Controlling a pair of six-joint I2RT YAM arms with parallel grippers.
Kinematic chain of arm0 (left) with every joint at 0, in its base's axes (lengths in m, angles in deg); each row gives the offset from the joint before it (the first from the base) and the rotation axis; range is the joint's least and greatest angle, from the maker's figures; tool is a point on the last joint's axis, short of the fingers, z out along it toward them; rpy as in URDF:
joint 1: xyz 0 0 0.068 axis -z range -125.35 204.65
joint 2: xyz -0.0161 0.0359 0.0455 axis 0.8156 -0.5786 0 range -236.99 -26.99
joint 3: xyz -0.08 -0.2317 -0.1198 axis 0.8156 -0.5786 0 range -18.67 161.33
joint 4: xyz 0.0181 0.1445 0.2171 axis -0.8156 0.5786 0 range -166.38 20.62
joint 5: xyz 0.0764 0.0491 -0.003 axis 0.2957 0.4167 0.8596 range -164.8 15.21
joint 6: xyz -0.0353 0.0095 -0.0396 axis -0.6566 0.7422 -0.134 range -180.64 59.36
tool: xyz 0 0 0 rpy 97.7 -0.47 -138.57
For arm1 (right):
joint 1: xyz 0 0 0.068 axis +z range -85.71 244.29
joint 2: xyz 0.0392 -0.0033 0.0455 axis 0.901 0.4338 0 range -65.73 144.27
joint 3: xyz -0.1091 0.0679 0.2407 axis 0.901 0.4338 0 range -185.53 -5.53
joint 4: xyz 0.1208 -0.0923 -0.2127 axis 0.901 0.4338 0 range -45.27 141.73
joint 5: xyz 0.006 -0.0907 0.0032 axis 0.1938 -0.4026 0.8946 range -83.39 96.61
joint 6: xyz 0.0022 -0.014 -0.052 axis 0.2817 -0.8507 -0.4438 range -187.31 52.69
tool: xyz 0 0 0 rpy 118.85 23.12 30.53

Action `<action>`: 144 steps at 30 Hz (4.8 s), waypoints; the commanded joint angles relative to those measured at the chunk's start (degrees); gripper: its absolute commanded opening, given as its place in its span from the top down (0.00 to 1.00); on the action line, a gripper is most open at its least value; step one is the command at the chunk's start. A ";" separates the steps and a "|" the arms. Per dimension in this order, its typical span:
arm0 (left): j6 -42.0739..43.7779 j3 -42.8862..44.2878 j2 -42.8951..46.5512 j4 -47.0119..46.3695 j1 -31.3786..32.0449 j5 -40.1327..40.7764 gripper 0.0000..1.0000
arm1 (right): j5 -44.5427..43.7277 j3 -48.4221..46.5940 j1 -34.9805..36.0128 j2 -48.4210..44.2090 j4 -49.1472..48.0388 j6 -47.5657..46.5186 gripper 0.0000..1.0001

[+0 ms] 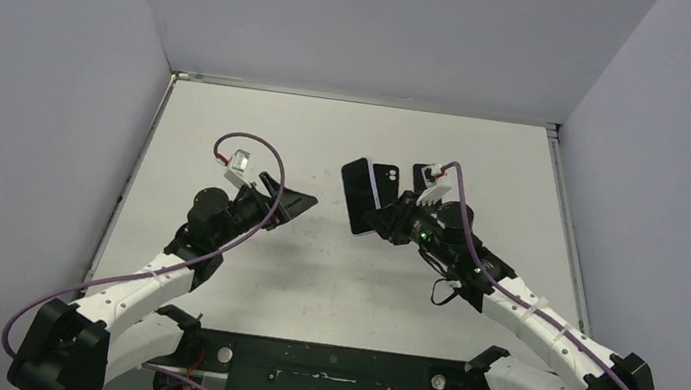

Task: Take the phone out of the phone case
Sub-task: Remove the phone case from the phone.

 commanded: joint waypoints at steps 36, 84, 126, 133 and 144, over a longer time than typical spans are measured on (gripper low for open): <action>-5.77 15.90 -12.45 -21.24 0.89 -17.03 0.33 | 31.08 5.36 -8.27 3.96 -47.28 25.48 1.00; -25.11 10.72 -8.69 -31.24 3.71 7.20 1.00 | 25.59 3.56 -0.72 5.00 -45.75 19.36 0.28; -30.68 10.09 -6.57 -20.15 6.56 7.27 1.00 | 23.54 -0.99 1.91 2.43 -25.14 -8.32 1.00; -33.31 10.43 -8.12 -18.73 6.42 3.18 1.00 | 21.50 -4.35 2.08 1.95 -17.29 -18.65 1.00; -31.92 11.25 -9.19 -19.61 5.48 -1.94 1.00 | 9.42 -5.25 4.55 1.66 -7.02 -28.31 1.00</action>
